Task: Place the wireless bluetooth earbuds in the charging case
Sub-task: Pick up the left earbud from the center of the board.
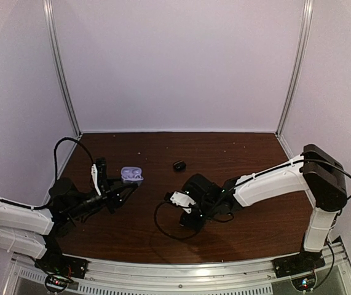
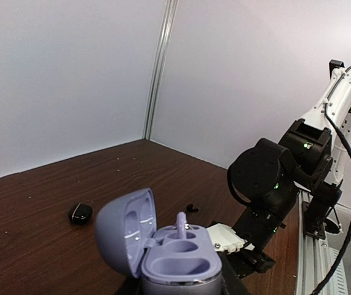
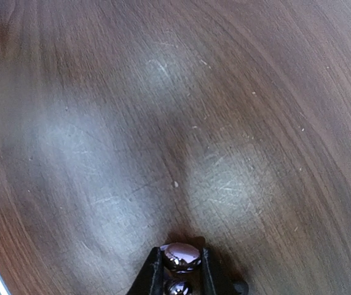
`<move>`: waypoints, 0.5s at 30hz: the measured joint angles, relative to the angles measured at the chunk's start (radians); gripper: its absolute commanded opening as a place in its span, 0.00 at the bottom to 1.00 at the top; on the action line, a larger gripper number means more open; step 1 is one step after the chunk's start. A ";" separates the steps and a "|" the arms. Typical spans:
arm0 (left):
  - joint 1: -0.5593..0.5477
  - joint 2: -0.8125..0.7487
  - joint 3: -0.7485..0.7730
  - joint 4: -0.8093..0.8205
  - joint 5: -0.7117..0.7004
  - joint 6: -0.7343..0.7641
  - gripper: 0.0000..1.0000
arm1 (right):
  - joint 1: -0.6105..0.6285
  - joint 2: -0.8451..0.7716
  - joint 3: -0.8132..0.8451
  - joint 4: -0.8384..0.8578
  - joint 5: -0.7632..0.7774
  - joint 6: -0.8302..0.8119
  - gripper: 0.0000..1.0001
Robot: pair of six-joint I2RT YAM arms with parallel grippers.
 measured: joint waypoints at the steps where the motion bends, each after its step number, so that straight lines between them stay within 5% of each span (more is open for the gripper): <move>1: 0.000 0.001 0.000 0.002 0.000 0.000 0.00 | 0.000 0.000 0.004 -0.002 0.000 0.000 0.16; 15: 0.000 0.063 -0.008 0.047 0.063 0.014 0.00 | -0.004 -0.192 0.151 -0.174 -0.073 -0.109 0.16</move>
